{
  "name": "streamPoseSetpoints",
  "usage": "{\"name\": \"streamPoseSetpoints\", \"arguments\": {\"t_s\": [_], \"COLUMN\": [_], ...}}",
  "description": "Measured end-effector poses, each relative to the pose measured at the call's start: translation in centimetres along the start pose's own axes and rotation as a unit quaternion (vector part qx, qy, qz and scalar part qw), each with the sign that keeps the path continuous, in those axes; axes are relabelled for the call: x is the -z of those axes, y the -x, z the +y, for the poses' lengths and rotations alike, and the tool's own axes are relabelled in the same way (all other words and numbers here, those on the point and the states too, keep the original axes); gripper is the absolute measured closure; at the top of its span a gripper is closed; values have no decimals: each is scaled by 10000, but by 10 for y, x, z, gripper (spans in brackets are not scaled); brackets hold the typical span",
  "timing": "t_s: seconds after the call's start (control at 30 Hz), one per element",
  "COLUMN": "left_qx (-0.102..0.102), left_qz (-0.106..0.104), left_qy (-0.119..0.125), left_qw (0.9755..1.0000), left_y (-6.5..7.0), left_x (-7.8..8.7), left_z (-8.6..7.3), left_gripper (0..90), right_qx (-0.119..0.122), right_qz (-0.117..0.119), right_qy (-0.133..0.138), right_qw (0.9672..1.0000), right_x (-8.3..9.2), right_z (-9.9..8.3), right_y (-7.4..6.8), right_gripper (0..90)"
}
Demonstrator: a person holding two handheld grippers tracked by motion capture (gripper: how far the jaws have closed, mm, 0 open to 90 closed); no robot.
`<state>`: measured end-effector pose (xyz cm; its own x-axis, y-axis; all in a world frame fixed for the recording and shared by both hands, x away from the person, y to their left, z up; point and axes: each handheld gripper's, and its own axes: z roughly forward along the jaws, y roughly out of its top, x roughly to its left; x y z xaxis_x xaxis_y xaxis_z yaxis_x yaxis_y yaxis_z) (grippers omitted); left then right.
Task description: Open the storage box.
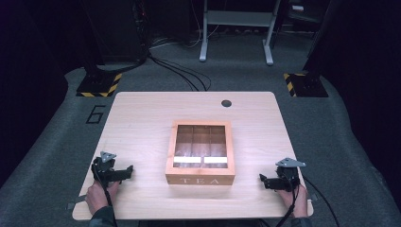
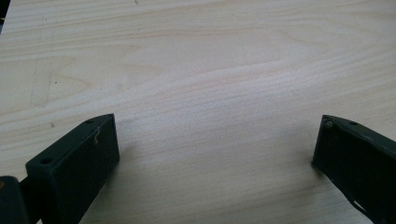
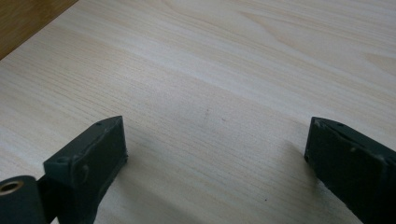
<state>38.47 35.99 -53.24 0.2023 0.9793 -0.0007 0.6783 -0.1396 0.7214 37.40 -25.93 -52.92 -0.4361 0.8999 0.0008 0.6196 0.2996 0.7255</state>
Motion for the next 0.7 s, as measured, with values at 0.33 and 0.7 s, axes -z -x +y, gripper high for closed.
{"name": "streamPoseSetpoints", "arguments": {"t_s": [0.33, 0.7], "left_qx": [5, 4], "left_qz": [2, 2], "left_qy": [8, 2], "left_qw": [10000, 10000], "left_y": [0, 0], "left_x": [0, 0], "left_z": [0, 0], "left_gripper": [1, 1], "right_qx": [-18, -92], "right_qz": [-90, 512], "right_qy": [-117, 155], "right_qw": [9999, 9985], "right_x": [-2, 10], "right_z": [2, 10], "right_y": [3, -16], "right_gripper": [0, 10]}}
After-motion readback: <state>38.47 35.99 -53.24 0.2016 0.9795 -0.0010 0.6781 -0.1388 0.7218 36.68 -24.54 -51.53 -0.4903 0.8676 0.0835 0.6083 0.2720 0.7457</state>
